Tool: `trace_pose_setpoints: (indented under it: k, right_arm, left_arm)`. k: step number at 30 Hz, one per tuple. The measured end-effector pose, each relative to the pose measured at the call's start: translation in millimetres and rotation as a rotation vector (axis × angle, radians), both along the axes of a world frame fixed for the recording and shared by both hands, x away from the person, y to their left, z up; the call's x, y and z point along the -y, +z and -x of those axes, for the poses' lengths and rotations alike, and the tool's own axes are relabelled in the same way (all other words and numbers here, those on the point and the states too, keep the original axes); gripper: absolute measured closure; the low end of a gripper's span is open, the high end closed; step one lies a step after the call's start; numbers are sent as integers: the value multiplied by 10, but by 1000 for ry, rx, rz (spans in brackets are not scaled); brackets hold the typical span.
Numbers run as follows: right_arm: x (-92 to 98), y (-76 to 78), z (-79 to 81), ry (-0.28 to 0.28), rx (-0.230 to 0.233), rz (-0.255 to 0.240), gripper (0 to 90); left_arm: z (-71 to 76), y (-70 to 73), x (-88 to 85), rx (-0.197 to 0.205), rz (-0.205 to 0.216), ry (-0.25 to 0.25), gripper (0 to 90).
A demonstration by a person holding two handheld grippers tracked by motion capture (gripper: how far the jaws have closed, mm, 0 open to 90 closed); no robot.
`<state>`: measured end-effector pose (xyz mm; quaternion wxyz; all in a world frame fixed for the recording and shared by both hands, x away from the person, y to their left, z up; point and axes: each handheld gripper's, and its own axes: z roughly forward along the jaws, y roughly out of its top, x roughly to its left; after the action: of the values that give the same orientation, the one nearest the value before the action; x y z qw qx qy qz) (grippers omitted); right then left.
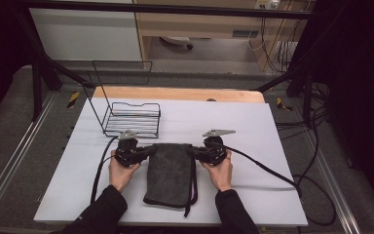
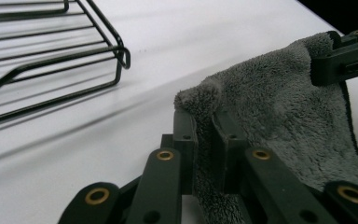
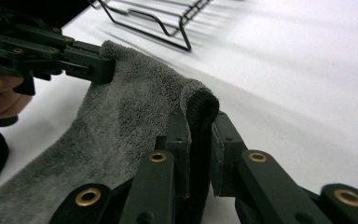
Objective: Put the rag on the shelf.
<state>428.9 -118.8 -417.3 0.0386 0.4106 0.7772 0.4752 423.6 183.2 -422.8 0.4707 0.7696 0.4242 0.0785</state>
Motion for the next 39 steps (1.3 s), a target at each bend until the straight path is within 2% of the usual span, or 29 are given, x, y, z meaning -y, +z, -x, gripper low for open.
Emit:
trace_pose_setpoints:
  k: [7, 10, 18, 22, 26, 39]
  right_arm:
    - [27, 92, 110, 11, 55, -36, 809]
    - [33, 113, 137, 11, 66, -44, 809]
    - [56, 181, 225, 8, 109, -69, 808]
    - [58, 250, 288, 2, 151, -77, 808]
    - [62, 300, 320, -2, 183, -73, 808]
    - [73, 570, 472, -6, 289, -110, 808]
  left_arm:
    - [93, 102, -28, 31, 25, -7, 813]
    - [132, 143, -39, 57, 31, -17, 813]
    - [237, 247, -48, 91, 61, -22, 813]
    - [291, 316, -47, 122, 59, -24, 812]
    - [340, 382, -57, 149, 75, -26, 812]
    - [480, 629, -101, 228, 130, -28, 813]
